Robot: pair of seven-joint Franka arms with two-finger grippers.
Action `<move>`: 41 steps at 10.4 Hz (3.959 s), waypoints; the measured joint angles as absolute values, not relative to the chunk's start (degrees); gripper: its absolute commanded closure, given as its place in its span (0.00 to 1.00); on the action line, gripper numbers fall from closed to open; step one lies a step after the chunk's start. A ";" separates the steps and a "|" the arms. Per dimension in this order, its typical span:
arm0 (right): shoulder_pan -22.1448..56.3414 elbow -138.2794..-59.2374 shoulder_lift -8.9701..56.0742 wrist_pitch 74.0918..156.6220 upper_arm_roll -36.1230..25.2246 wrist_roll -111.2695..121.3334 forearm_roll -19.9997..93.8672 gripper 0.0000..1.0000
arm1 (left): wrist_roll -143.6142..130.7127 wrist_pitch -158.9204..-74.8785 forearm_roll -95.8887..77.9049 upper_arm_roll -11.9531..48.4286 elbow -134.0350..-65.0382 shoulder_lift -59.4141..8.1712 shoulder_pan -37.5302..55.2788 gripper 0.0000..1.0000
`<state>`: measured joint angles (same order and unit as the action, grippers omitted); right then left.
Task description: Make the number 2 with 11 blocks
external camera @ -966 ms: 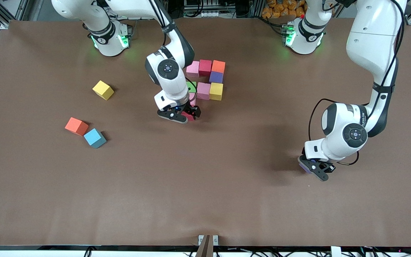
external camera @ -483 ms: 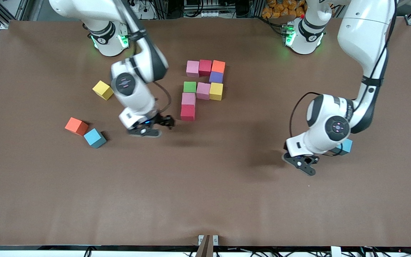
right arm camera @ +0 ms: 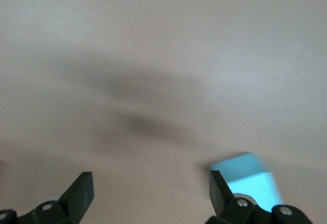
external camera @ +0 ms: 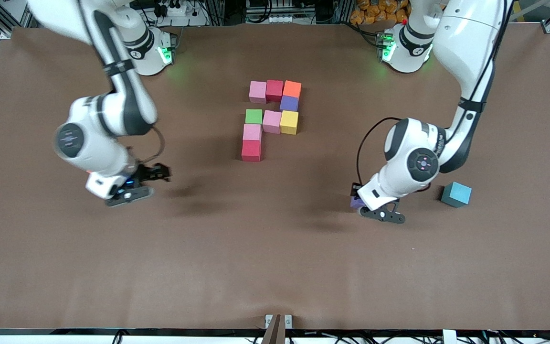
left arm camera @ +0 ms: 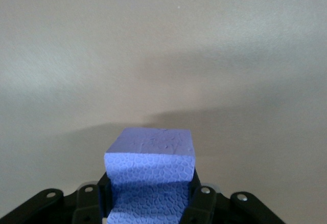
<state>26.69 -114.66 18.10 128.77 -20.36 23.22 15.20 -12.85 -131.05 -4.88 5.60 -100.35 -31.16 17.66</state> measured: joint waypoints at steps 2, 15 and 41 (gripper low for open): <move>22.60 -115.34 18.37 128.73 -20.33 34.41 15.20 0.00 | -27.18 -130.85 -5.07 6.84 -100.36 -31.16 19.92 1.00; 19.41 -121.55 25.47 139.13 -20.12 59.07 27.83 0.00 | -109.76 -133.00 -4.88 13.34 -100.89 -31.87 29.38 0.97; 21.42 -120.43 25.52 140.09 -18.77 59.96 28.07 0.59 | -138.33 -142.68 4.48 13.68 -99.33 -38.35 38.94 0.97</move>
